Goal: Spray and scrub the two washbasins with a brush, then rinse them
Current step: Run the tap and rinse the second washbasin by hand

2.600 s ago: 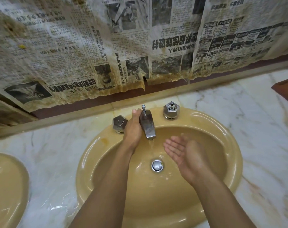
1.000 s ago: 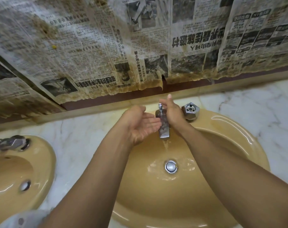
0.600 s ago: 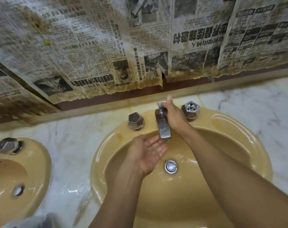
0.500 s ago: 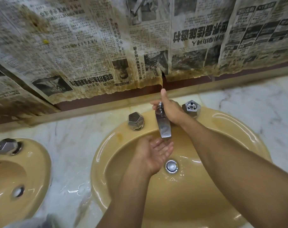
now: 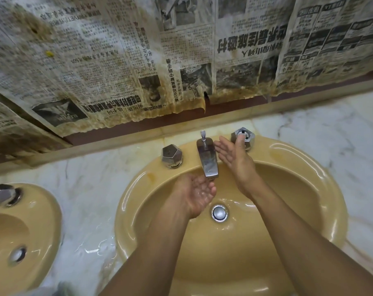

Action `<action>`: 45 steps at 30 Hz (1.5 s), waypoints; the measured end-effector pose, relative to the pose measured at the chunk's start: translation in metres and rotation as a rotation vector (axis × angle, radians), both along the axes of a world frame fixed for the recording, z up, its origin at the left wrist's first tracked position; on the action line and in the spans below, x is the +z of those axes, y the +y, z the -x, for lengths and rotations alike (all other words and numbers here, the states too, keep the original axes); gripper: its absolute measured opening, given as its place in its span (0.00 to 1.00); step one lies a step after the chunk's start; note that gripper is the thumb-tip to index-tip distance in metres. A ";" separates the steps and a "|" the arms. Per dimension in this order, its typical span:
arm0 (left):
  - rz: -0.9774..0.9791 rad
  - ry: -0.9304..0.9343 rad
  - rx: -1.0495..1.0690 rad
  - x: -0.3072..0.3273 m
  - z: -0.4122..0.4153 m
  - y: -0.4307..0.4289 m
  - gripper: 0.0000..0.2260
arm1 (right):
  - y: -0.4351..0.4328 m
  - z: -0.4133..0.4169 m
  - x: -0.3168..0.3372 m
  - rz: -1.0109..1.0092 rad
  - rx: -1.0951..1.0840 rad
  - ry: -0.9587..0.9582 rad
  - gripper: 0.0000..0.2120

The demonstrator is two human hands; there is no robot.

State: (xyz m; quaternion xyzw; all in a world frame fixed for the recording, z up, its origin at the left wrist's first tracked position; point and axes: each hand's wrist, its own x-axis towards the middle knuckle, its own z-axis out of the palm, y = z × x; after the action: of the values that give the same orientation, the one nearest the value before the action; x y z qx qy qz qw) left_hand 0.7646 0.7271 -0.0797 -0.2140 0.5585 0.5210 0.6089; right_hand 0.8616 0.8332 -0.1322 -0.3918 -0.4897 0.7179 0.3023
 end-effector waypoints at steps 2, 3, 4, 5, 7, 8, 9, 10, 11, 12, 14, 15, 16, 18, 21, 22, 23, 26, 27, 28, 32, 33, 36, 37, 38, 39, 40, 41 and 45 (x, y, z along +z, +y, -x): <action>0.016 0.006 0.026 0.001 0.005 -0.007 0.17 | 0.002 -0.002 -0.002 0.023 -0.010 0.003 0.40; 0.019 -0.002 0.047 0.003 0.008 -0.010 0.17 | 0.002 -0.003 -0.004 0.030 -0.021 0.005 0.39; 0.011 -0.012 0.070 0.006 0.011 -0.012 0.16 | 0.001 -0.004 -0.005 0.035 -0.030 0.010 0.39; -0.010 -0.014 0.095 0.012 0.014 -0.012 0.15 | 0.000 -0.004 -0.005 0.039 -0.031 0.015 0.39; -0.065 0.038 0.111 0.030 0.021 -0.009 0.15 | -0.003 -0.001 -0.002 0.033 -0.013 -0.005 0.38; -0.099 0.084 0.082 0.042 0.024 -0.005 0.15 | -0.003 0.001 0.001 0.029 -0.002 -0.020 0.38; -0.144 0.131 0.028 0.054 0.025 0.000 0.16 | -0.002 0.003 0.003 0.025 0.005 -0.042 0.38; -0.186 0.175 -0.041 0.065 0.024 0.007 0.17 | 0.001 0.006 0.007 0.021 0.017 -0.059 0.39; -0.210 0.215 -0.110 0.074 0.022 0.014 0.19 | 0.005 0.009 0.011 0.012 0.030 -0.088 0.42; -0.215 0.258 -0.168 0.080 0.020 0.020 0.19 | 0.009 0.012 0.015 -0.006 0.052 -0.130 0.46; -0.209 0.356 -0.201 0.085 0.017 0.027 0.19 | 0.017 0.022 0.023 -0.071 0.133 -0.260 0.54; -0.200 0.405 -0.186 0.083 0.017 0.027 0.18 | 0.020 0.028 0.028 -0.113 0.185 -0.330 0.54; -0.193 0.438 -0.157 0.080 0.017 0.024 0.17 | 0.025 0.034 0.031 -0.148 0.229 -0.388 0.53; -0.177 0.452 -0.063 0.069 0.016 0.011 0.15 | 0.034 0.046 0.037 -0.181 0.261 -0.411 0.47; -0.129 0.404 0.035 0.046 0.013 -0.009 0.14 | 0.042 0.052 0.035 -0.150 0.261 -0.322 0.41; -0.106 0.368 0.042 0.038 0.012 -0.015 0.14 | 0.038 0.050 0.035 -0.151 0.239 -0.318 0.40; -0.091 0.320 0.045 0.030 0.011 -0.018 0.16 | 0.032 0.048 0.032 -0.151 0.199 -0.318 0.39; -0.093 0.159 0.065 0.011 0.009 -0.023 0.17 | 0.003 0.038 0.023 -0.075 0.014 -0.224 0.42; -0.103 0.121 0.069 0.007 0.008 -0.022 0.17 | -0.005 0.033 0.020 -0.048 -0.033 -0.184 0.44; -0.119 0.089 0.070 0.004 0.006 -0.022 0.16 | -0.010 0.029 0.018 -0.025 -0.060 -0.163 0.45; -0.154 0.010 0.031 0.001 -0.001 -0.018 0.16 | 0.011 0.036 0.029 -0.062 0.029 -0.311 0.51; -0.158 -0.004 0.025 0.001 -0.003 -0.017 0.16 | 0.019 0.041 0.030 -0.079 0.079 -0.348 0.52; -0.161 -0.016 0.053 0.000 -0.006 -0.013 0.14 | 0.026 0.045 0.032 -0.110 0.113 -0.385 0.50; -0.163 0.008 0.069 0.001 -0.007 -0.012 0.13 | 0.019 0.041 0.035 -0.111 0.064 -0.375 0.46; -0.164 0.065 0.080 0.001 -0.007 -0.011 0.13 | 0.008 0.036 0.034 -0.107 -0.029 -0.338 0.41; -0.162 0.161 0.083 0.002 -0.005 -0.009 0.13 | -0.005 0.029 0.030 -0.073 -0.155 -0.280 0.36; -0.160 0.277 0.085 0.002 -0.002 -0.007 0.13 | -0.020 0.021 0.023 0.010 -0.278 -0.212 0.32; -0.159 0.399 0.081 0.004 0.001 -0.006 0.13 | -0.037 0.011 0.016 0.138 -0.361 -0.144 0.31; -0.208 0.854 -0.046 0.007 0.026 0.000 0.13 | -0.094 -0.012 -0.011 0.826 -0.371 0.145 0.27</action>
State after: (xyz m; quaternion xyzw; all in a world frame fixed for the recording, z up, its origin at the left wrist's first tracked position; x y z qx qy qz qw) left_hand 0.7387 0.7268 -0.0725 0.0955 0.7095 0.6023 0.3532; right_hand 0.8735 0.7392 -0.1433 -0.5093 -0.0619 0.8122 0.2776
